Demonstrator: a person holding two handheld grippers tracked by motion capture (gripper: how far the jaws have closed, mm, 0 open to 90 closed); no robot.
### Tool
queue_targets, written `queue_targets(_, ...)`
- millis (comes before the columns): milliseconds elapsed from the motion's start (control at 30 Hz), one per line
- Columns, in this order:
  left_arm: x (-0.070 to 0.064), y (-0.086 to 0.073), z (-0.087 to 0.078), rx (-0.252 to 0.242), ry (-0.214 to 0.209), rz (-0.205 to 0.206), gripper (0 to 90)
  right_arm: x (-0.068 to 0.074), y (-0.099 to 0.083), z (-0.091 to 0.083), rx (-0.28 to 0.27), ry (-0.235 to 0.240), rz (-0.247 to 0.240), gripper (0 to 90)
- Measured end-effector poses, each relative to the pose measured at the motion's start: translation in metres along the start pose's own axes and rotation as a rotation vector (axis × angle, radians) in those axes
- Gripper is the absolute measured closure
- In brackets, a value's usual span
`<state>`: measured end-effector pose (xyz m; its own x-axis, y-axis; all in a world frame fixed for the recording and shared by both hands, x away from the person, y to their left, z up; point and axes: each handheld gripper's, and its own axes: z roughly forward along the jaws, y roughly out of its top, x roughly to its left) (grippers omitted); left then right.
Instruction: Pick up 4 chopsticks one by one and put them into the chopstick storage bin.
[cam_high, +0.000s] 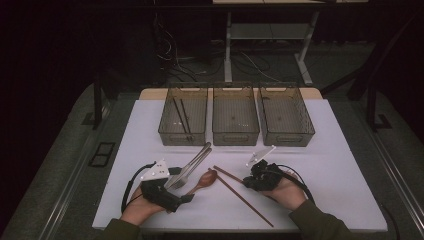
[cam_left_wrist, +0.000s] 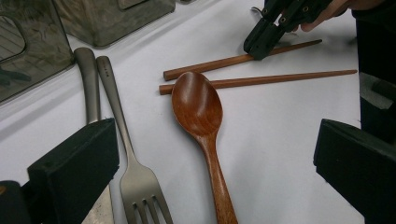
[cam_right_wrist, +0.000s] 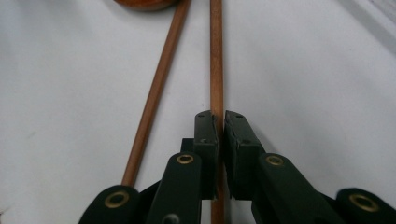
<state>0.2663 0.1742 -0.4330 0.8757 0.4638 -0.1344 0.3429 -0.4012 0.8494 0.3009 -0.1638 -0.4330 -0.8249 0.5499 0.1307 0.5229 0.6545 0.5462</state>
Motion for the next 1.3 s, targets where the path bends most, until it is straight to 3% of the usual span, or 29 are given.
queue_targets(167, 0.000, 0.000, 0.000, 0.001, 0.000, 0.000, 0.0, -0.001, 0.001, -0.002, -0.030, 0.007, 0.012, 83.7)
queue_targets(433, 0.000, 0.000, 0.000, 0.003, -0.001, 0.001, 0.0, -0.004, 0.006, -0.007, -0.103, 0.060, 0.056, 83.7)
queue_targets(633, 0.000, 0.000, 0.001, 0.003, -0.002, 0.001, 0.0, -0.003, 0.011, -0.008, -0.135, 0.080, 0.056, 83.7)
queue_targets(1300, 0.000, 0.000, 0.001, 0.002, -0.003, 0.001, 0.0, -0.010, 0.020, -0.021, -0.167, 0.044, 0.038, 83.7)
